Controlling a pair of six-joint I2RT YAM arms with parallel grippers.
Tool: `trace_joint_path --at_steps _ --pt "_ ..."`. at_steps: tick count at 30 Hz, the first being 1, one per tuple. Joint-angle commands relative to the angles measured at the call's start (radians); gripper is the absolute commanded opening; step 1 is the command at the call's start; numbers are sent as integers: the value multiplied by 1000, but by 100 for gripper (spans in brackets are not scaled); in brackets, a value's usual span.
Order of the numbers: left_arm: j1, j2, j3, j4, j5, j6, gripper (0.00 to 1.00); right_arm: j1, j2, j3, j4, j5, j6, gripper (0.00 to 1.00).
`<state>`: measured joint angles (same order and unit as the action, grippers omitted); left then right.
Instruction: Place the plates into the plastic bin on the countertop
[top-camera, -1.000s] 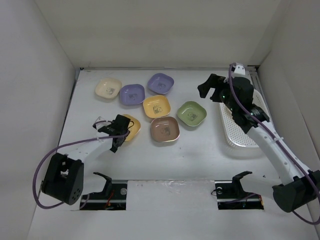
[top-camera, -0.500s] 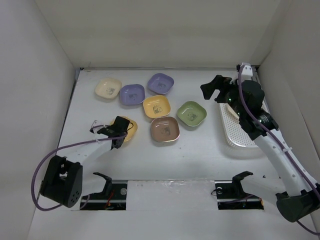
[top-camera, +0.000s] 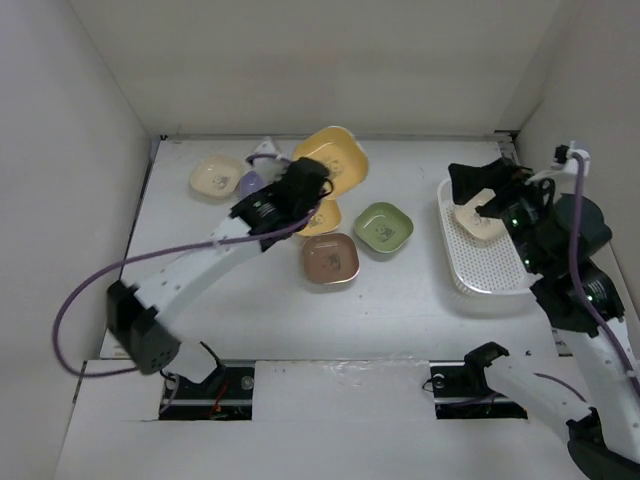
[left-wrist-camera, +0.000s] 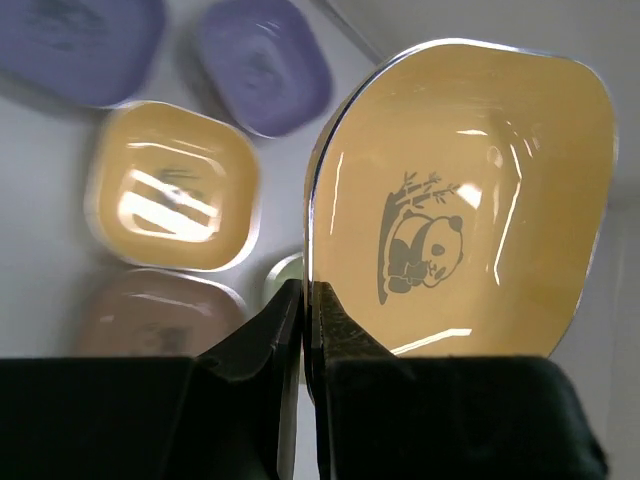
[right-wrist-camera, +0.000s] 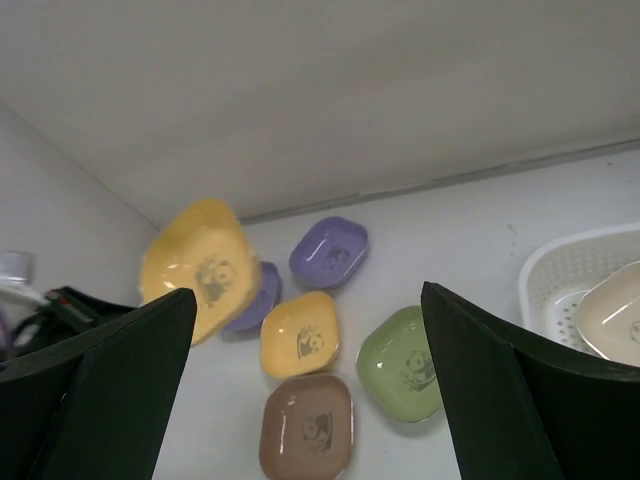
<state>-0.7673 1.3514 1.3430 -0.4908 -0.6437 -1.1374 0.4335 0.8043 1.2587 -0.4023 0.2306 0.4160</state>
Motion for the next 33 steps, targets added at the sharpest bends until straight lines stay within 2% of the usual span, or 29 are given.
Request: trace_joint_path --at_steps 1,3,4,7,8,11,12,13,16,21,25,28,30,32,33 --pt "-110 292 230 95 22 73 0 5 -79 85 -95 188 46 100" --pt "-139 417 370 95 44 44 0 5 -144 85 -121 245 70 100" --pt "-161 539 516 86 59 35 0 5 -163 85 -130 262 70 100" --pt "-190 707 717 86 116 7 0 5 -218 106 -184 308 104 100" --pt "-200 809 833 104 142 7 0 5 -237 107 -193 308 104 100" --pt "-210 951 951 250 289 88 0 5 -246 133 -236 319 104 100" --pt "-210 969 952 346 323 106 0 5 -246 133 -245 319 104 100" --pt "-210 986 952 391 375 123 0 5 -246 133 -257 319 93 100" --pt "-210 1037 966 477 400 142 0 5 -246 143 -268 308 84 100" --pt "-210 1059 992 488 397 194 0 5 -237 30 -233 306 73 100" --pt "-210 892 768 538 345 248 0 5 -186 -66 -191 331 64 100" --pt "-210 821 736 441 273 324 0 5 -160 -122 -89 305 -32 100" --pt "-210 763 736 314 236 356 0 -4 -116 -113 -73 296 -68 100" --pt "-210 683 653 262 214 379 0 -48 -76 -87 -73 205 -101 100" --pt "-210 649 612 252 202 395 0 -90 -32 -78 -64 114 -114 100"
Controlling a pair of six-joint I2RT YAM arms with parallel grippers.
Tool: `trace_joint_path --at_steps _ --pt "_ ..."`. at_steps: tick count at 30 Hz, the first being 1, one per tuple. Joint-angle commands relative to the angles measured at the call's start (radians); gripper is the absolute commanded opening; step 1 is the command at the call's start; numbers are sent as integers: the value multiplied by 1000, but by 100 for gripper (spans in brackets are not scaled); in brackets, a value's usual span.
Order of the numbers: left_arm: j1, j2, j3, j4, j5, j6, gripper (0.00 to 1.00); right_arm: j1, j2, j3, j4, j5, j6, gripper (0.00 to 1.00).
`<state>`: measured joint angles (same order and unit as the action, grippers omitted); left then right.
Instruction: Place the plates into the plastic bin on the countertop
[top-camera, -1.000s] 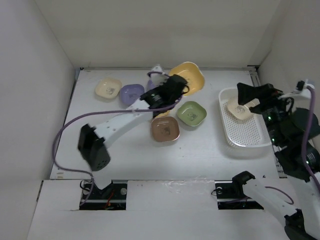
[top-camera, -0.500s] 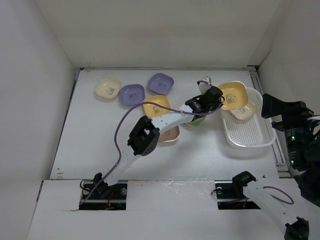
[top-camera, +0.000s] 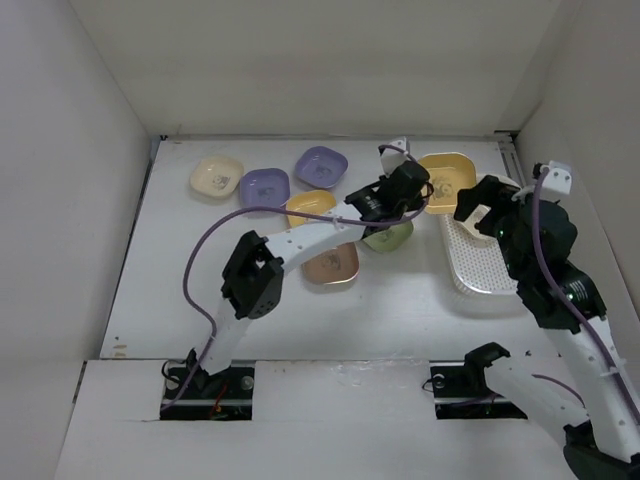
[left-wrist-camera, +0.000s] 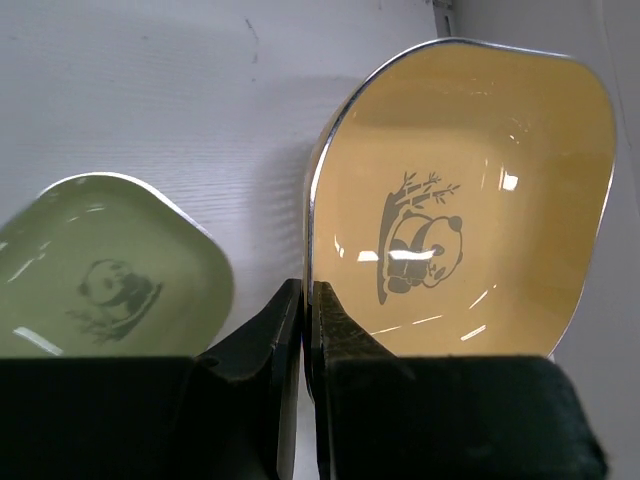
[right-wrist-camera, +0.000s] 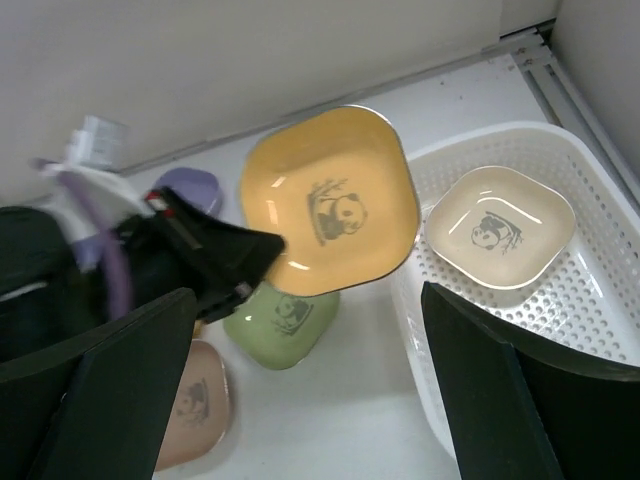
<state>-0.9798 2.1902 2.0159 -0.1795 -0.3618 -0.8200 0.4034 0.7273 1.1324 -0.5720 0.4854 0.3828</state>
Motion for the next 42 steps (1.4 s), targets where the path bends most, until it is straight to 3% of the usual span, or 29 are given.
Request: trace_joint_path --at_steps 1,2,9,13,16,22,24,27,28,29,30,31,32,33,36,37,40,42 --pt "3 -228 -110 -60 -80 87 0 -60 70 49 106 -184 -97 100" --pt "3 -295 -199 -60 -80 87 0 -95 95 72 106 -212 -97 100" --pt "33 -521 -423 -83 -80 105 0 -143 188 35 191 -320 -97 100" --pt "33 -590 -471 -74 -22 136 0 -152 239 9 234 -422 -97 97" --pt "33 -619 -491 -65 -6 136 0 -127 273 -9 270 -423 -88 85" --pt "33 -665 -536 -32 34 147 0 -101 351 -45 334 -495 -67 81" --pt "42 -665 -536 -22 43 147 0 -81 366 -45 334 -486 -58 70" --pt "43 -691 -536 -11 43 156 0 -72 392 -54 343 -485 -58 41" --pt "43 -702 -545 0 34 156 0 -72 393 -54 343 -473 -58 17" --pt "43 -702 -545 0 9 156 5 -72 393 -54 343 -463 -44 4" --pt "43 -711 -545 0 -9 156 22 -72 393 -54 343 -452 -44 0" --pt "43 -711 -554 0 -32 156 46 -72 393 -54 331 -438 -44 0" --pt "43 -711 -554 -20 -57 145 84 -72 393 -37 311 -415 -44 0" --pt "43 -711 -563 -31 -103 127 99 -99 393 -7 292 -354 -44 0" --pt "79 -733 -578 -109 -163 69 100 -200 454 19 262 -339 -67 0" --pt "79 -754 -606 -124 -163 41 100 -307 471 20 262 -370 -50 0" --pt "93 -806 -681 -147 -204 15 100 -456 503 -38 316 -407 34 0" --pt "93 -875 -785 -147 -215 -11 100 -506 518 -69 360 -342 118 0"
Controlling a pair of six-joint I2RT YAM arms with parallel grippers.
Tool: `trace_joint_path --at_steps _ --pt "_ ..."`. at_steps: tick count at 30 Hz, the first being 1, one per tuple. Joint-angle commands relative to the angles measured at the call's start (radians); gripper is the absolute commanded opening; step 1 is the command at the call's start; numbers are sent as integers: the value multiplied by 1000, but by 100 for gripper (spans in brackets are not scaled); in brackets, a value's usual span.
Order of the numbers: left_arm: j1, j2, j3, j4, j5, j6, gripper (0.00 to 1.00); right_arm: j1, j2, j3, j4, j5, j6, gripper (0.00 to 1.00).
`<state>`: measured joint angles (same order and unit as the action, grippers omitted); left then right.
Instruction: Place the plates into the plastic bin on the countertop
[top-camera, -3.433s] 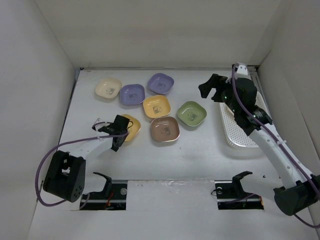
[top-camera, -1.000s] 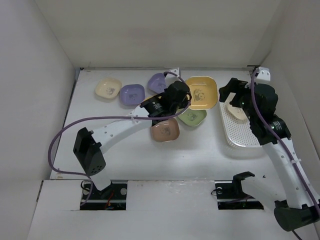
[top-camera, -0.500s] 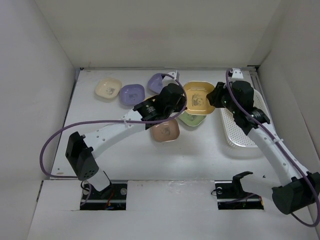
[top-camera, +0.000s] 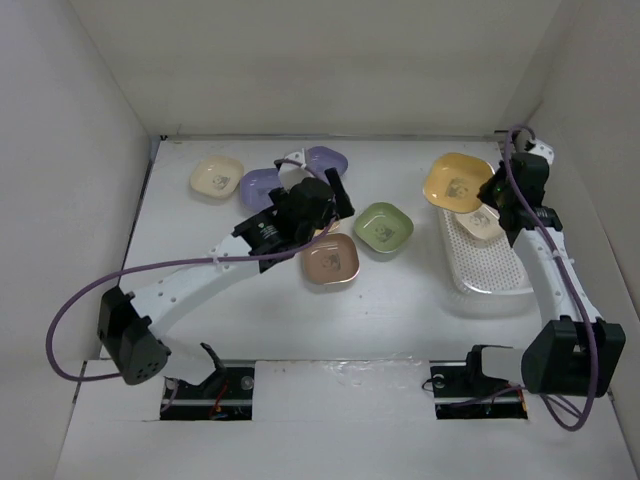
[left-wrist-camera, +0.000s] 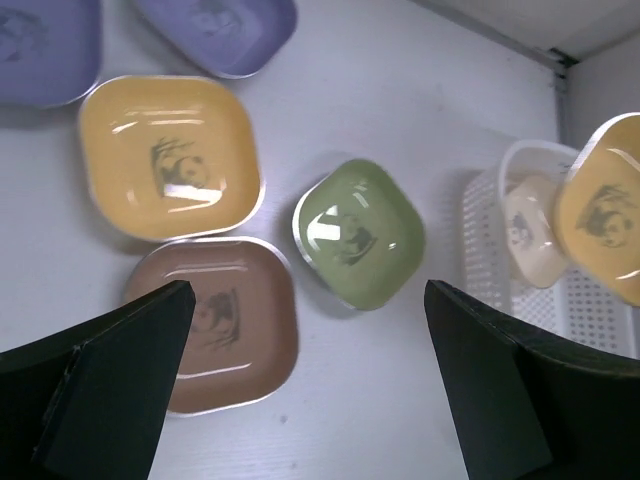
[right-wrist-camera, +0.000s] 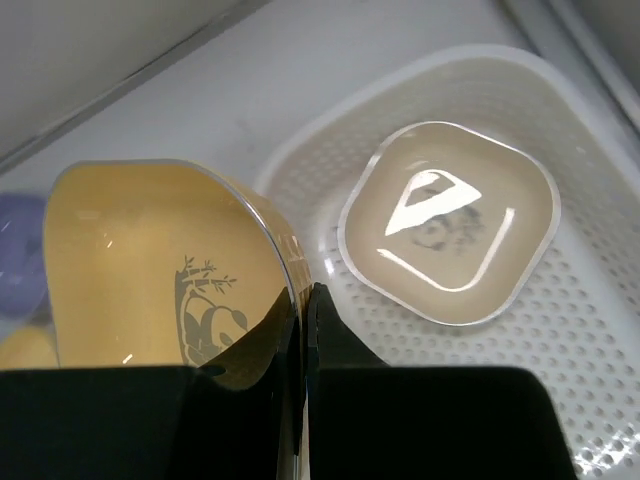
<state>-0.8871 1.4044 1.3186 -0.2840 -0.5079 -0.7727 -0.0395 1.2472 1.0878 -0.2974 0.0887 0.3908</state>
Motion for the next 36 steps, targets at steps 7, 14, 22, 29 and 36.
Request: trace_joint_path --at_steps 7,14,22,29,36 --pt "48 -252 -367 -43 -55 -123 100 -244 176 -66 191 32 212 0" --pt "57 -300 -544 5 -55 -132 100 -267 304 -86 250 102 339 0" --pt "57 -245 -587 55 -46 -132 100 -258 334 -88 271 132 320 13" --pt "109 -170 -607 152 26 -91 100 -240 278 -78 236 171 309 75" --pt "109 -29 -581 244 60 -36 98 -24 92 -78 163 282 237 100"
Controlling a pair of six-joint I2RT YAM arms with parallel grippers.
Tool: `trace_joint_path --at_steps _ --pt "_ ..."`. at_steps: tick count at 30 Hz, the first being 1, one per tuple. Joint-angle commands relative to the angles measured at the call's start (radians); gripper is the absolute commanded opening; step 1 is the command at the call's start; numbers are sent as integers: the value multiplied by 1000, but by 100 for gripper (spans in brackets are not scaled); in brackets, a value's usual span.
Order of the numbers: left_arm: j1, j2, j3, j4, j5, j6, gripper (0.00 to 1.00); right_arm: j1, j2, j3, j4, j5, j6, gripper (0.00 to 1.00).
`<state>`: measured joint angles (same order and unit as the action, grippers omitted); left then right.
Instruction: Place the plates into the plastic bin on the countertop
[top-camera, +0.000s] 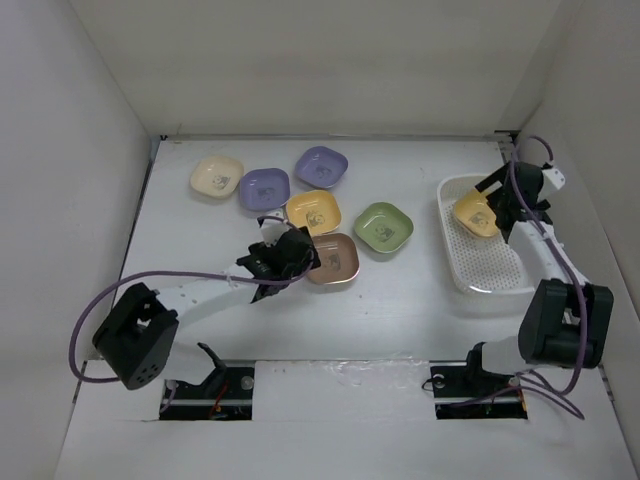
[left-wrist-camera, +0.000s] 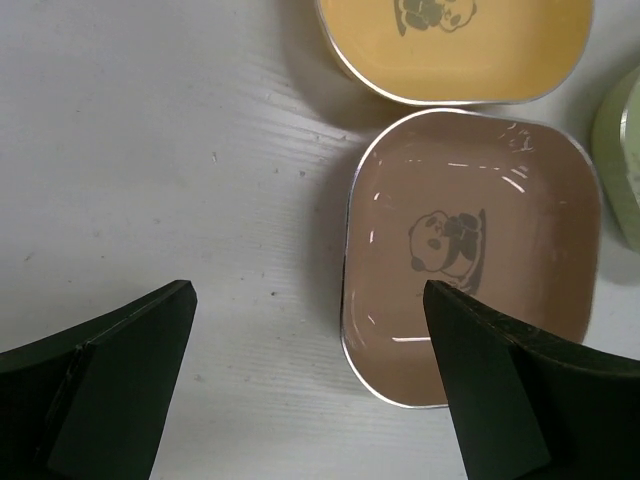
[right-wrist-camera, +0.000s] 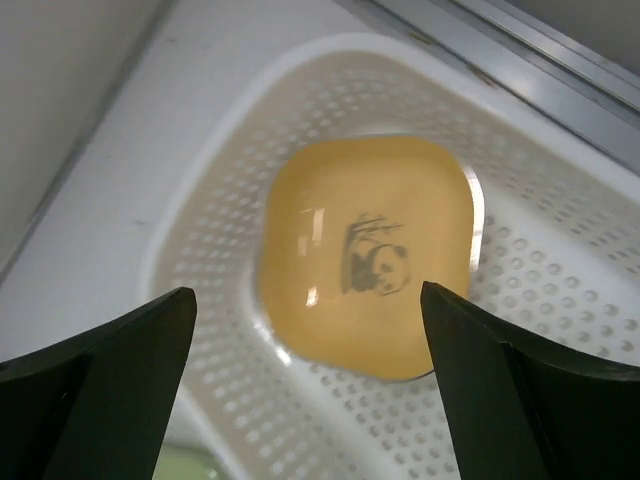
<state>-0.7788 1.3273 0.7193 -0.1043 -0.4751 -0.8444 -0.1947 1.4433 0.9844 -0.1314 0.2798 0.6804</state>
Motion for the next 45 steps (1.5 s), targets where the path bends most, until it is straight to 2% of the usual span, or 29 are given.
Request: trace_joint_path --at_steps 1,4,8,9,10,11,17,22,26,28,30,35,40,42,43,44,45 --pt "1 74 31 74 27 36 96 168 -124 34 -4 116 -62 100" --pt "1 177 80 72 27 27 91 270 -176 34 -48 130 -88 100" --pt "1 317 146 23 18 -31 46 339 -241 25 -70 96 -111 100" --pt "1 334 146 12 18 -44 19 351 -276 25 -70 96 -111 100" --pt "1 348 163 -17 27 -65 5 362 -294 25 -86 96 -122 100" --pt "1 348 163 -32 27 -76 0 383 -314 25 -86 96 -122 100" --pt "-164 233 233 -226 -65 -130 0 445 -408 34 -96 -3 -189 100" --pt "-174 70 275 -285 -48 -110 0 489 -406 34 -96 -161 -268 100" --pt "-174 -54 363 -350 -128 -95 0 529 -377 34 -105 -284 -328 100" --pt "-174 -54 399 -359 -155 -61 0 563 -368 34 -93 -345 -337 100" --pt "-125 -40 448 -339 -134 3 0 595 -357 34 -83 -373 -337 99" --pt "-116 33 569 -333 -191 90 0 728 -324 34 -60 -337 -317 99" --pt "-106 56 663 -321 -191 133 0 764 -265 45 -50 -310 -317 94" --pt "-106 44 672 -296 -169 145 0 774 -235 45 -40 -310 -317 79" --pt "-106 35 672 -284 -159 157 0 775 -235 45 -40 -310 -317 65" --pt "-106 35 672 -275 -158 157 0 775 -222 45 -40 -310 -308 32" --pt "-106 24 672 -275 -149 157 1 775 -222 45 -40 -310 -298 14"
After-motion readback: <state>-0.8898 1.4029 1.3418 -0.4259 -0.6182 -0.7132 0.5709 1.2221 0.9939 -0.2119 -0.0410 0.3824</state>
